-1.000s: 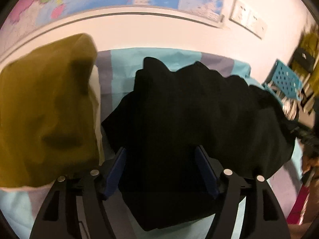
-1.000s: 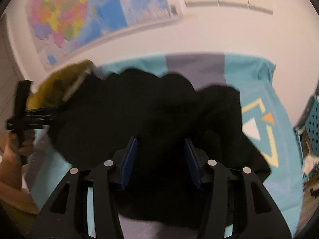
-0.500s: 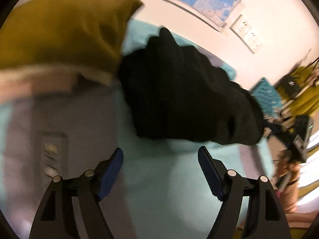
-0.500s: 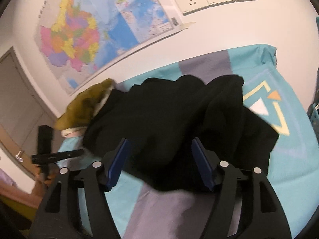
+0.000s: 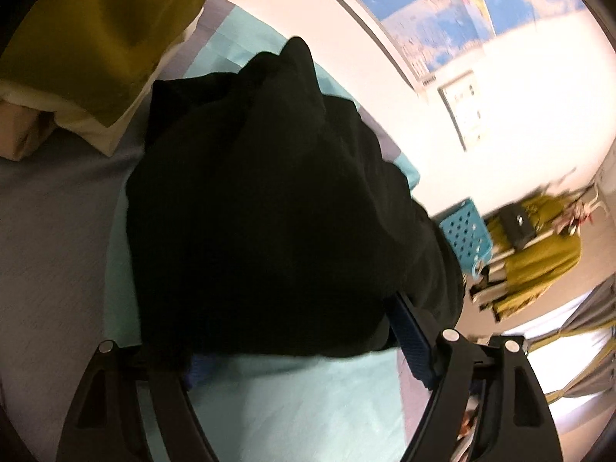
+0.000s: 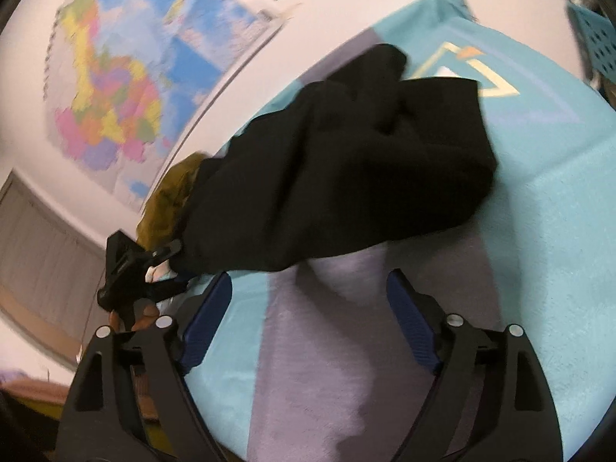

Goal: Fold large clothes

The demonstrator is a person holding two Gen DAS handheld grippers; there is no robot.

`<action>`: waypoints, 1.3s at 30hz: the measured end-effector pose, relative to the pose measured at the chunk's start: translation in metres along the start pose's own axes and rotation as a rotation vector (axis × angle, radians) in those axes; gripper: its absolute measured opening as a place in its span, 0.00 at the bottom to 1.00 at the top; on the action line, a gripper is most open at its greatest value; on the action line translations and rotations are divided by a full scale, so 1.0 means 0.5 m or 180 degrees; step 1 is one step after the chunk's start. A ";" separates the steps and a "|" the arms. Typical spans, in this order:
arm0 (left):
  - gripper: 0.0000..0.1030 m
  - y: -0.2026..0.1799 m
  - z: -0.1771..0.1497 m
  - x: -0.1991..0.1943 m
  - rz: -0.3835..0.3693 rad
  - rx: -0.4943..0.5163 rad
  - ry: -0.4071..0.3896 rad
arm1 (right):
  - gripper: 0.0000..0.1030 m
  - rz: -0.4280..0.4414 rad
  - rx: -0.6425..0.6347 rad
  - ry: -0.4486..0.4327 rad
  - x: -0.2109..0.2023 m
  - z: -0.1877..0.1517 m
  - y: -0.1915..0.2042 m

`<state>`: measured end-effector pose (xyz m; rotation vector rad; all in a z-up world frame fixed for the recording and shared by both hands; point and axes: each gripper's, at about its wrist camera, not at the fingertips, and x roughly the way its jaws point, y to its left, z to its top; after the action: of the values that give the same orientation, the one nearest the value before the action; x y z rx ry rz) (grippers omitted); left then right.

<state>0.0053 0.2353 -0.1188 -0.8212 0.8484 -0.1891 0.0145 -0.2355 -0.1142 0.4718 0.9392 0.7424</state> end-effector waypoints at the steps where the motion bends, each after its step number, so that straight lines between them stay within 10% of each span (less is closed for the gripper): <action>1: 0.74 -0.001 0.002 0.001 0.0005 -0.0012 -0.0014 | 0.81 -0.0008 0.0011 -0.0010 0.001 0.004 0.000; 26: 0.79 -0.084 0.078 0.109 0.0615 0.0426 -0.0102 | 0.93 -0.0599 0.0322 -0.0495 0.147 0.135 0.011; 32: 0.78 -0.092 0.085 0.121 0.0642 0.0456 -0.0098 | 0.43 -0.0546 0.0234 -0.0400 0.156 0.140 -0.001; 39: 0.42 -0.113 0.077 0.079 0.0665 0.0445 -0.0087 | 0.31 -0.0276 -0.0004 -0.0370 0.119 0.150 0.041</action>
<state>0.0688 0.2003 -0.0875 -0.5988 0.8790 -0.0521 0.0935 -0.1808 -0.0943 0.4653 0.8452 0.6302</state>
